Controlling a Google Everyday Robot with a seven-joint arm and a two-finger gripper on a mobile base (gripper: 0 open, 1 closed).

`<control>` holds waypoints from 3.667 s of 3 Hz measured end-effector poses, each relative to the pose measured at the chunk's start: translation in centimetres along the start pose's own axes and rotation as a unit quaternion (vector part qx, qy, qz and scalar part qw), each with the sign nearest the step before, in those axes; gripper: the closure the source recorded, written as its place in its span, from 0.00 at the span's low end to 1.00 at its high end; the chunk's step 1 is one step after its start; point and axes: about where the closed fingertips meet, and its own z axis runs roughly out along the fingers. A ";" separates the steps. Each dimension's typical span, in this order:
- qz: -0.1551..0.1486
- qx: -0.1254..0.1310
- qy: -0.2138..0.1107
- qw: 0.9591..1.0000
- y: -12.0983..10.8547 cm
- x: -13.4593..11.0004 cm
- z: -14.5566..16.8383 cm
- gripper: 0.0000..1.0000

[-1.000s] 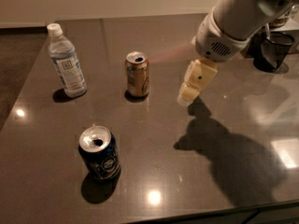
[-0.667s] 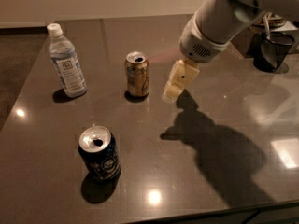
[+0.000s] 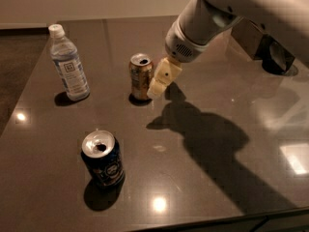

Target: Knock orange can over

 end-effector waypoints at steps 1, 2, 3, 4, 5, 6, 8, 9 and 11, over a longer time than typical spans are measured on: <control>0.005 -0.013 -0.017 1.000 -0.5 -1.2 1.4 0.00; 0.005 -0.030 -0.033 0.999 -0.4 -2.5 2.3 0.00; -0.001 -0.052 -0.047 0.998 0.6 -4.2 3.3 0.04; -0.004 -0.067 -0.053 0.996 1.1 -5.1 3.9 0.26; -0.002 -0.078 -0.056 0.995 1.5 -5.4 4.1 0.50; 0.001 -0.074 -0.056 0.996 1.3 -5.5 3.0 0.72; -0.010 -0.070 0.040 0.997 0.7 -3.0 -1.5 1.00; -0.019 -0.074 0.094 0.993 1.0 -1.2 -2.1 1.00; -0.059 -0.096 0.186 0.976 2.2 1.0 -0.6 0.77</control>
Offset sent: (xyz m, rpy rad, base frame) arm 0.0208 0.0442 -0.0077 0.1196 0.0563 0.0557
